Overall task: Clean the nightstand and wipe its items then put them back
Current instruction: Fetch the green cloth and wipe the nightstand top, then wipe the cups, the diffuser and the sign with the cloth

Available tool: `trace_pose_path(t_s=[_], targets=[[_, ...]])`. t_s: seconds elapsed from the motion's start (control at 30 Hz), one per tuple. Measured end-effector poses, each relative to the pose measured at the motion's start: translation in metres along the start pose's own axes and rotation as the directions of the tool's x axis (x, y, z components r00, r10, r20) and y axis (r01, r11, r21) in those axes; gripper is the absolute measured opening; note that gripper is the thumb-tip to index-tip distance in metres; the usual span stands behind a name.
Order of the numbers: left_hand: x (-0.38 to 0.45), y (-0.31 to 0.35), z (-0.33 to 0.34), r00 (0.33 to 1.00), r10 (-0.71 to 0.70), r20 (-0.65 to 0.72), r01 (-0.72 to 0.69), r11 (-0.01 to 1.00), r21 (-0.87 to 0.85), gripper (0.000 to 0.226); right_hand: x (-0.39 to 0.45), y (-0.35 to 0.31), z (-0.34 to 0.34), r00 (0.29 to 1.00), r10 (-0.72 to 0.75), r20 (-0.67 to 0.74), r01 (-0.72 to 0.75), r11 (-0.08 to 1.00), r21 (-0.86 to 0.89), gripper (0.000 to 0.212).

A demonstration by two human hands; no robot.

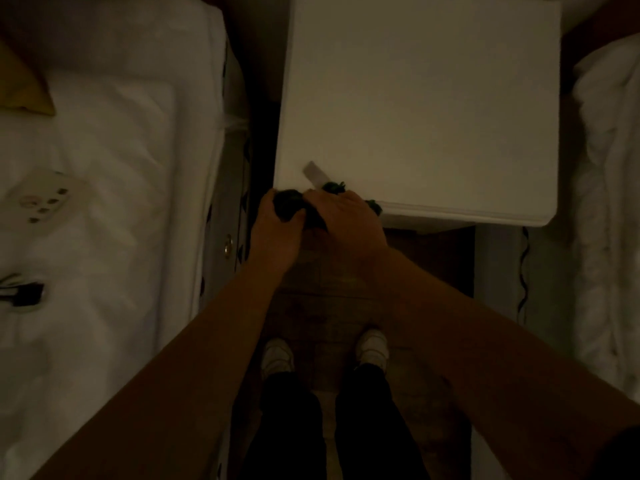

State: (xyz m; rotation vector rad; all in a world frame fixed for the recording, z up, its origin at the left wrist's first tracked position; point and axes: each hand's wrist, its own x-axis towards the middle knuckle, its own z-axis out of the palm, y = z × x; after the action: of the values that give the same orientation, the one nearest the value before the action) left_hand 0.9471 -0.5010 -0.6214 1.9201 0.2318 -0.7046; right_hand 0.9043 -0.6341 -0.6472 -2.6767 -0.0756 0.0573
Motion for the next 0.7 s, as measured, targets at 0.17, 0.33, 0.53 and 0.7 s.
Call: trace_pose_path(t_s=[0.17, 0.33, 0.53, 0.7], targets=[[-0.015, -0.008, -0.004, 0.998, -0.040, 0.041, 0.040, 0.999, -0.002, 0.022, -0.016, 0.005, 0.001, 0.993, -0.091, 0.071, 0.091, 0.996, 0.017, 0.050], [-0.030, -0.014, -0.020, 0.995, -0.025, 0.100, 0.037, 0.991, -0.125, 0.015, -0.040, 0.017, -0.002, 0.948, 0.166, 0.273, -0.255, 0.907, 0.336, 0.083], [-0.042, -0.008, -0.061, 0.974, 0.054, 0.219, 0.045, 0.903, -0.427, 0.023, -0.013, -0.021, -0.019, 0.900, 0.052, 0.433, -0.260, 0.860, 0.438, 0.088], [-0.064, 0.003, -0.104, 0.970, 0.115, 0.216, -0.006, 0.894, -0.448, 0.021, 0.018, -0.073, -0.044, 0.817, -0.113, 0.566, -0.357, 0.672, 0.649, 0.074]])
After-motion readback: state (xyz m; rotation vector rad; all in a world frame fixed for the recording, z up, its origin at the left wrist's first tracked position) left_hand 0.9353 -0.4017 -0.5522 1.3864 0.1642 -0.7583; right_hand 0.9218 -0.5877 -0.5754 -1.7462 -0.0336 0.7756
